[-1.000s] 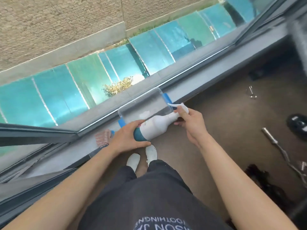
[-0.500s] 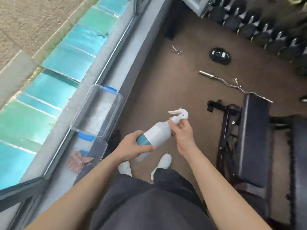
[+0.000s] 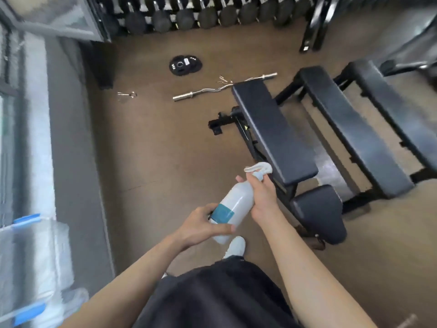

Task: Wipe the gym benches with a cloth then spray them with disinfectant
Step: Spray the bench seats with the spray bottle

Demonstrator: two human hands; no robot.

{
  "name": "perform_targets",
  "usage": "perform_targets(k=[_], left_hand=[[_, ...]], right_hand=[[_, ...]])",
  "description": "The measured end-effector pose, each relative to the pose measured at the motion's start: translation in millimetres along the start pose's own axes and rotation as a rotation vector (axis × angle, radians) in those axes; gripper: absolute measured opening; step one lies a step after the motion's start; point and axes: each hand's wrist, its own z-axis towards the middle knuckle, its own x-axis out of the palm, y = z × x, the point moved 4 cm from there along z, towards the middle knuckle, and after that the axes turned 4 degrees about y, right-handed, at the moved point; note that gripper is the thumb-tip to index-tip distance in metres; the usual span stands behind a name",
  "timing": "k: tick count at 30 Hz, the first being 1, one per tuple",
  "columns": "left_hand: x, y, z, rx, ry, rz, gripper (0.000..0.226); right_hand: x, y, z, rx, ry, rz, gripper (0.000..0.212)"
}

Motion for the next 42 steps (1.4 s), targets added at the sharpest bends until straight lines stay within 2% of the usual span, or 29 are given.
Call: perform_targets(k=[4, 6, 9, 14, 20, 23, 25, 27, 32, 36, 42], left_hand=[[72, -56, 59, 0.013, 0.089, 0.107, 0.054], [103, -83, 88, 0.031, 0.120, 0.166, 0.057], [141, -117, 126, 0.050, 0.158, 0.230, 0.059], [187, -147, 161, 0.051, 0.207, 0.277, 0.067], [222, -155, 186, 0.005, 0.303, 0.363, 0.030], [230, -159, 198, -0.008, 0.342, 0.425, 0.038], [234, -159, 205, -0.015, 0.381, 0.426, 0.043], [235, -160, 212, -0.029, 0.421, 0.398, 0.038], [210, -168, 240, -0.012, 0.443, 0.370, 0.045], [169, -181, 271, 0.005, 0.403, 0.307, 0.038], [88, -204, 313, 0.026, 0.304, 0.177, 0.035]], right_hand=[[-95, 47, 27, -0.007, -0.057, 0.033, 0.028], [-138, 69, 39, -0.008, -0.127, 0.062, 0.032], [-190, 98, 51, -0.052, -0.197, 0.138, 0.025], [-247, 123, 63, -0.119, -0.275, 0.173, 0.020], [-294, 123, 64, -0.026, -0.408, 0.145, 0.030], [-310, 115, 64, 0.001, -0.482, 0.207, 0.028], [-317, 112, 66, -0.006, -0.510, 0.250, 0.019], [-318, 114, 70, -0.017, -0.532, 0.263, 0.011], [-300, 128, 96, -0.020, -0.554, 0.275, 0.020], [-260, 162, 141, -0.084, -0.451, 0.206, 0.023], [-178, 208, 229, -0.058, -0.323, -0.005, 0.010]])
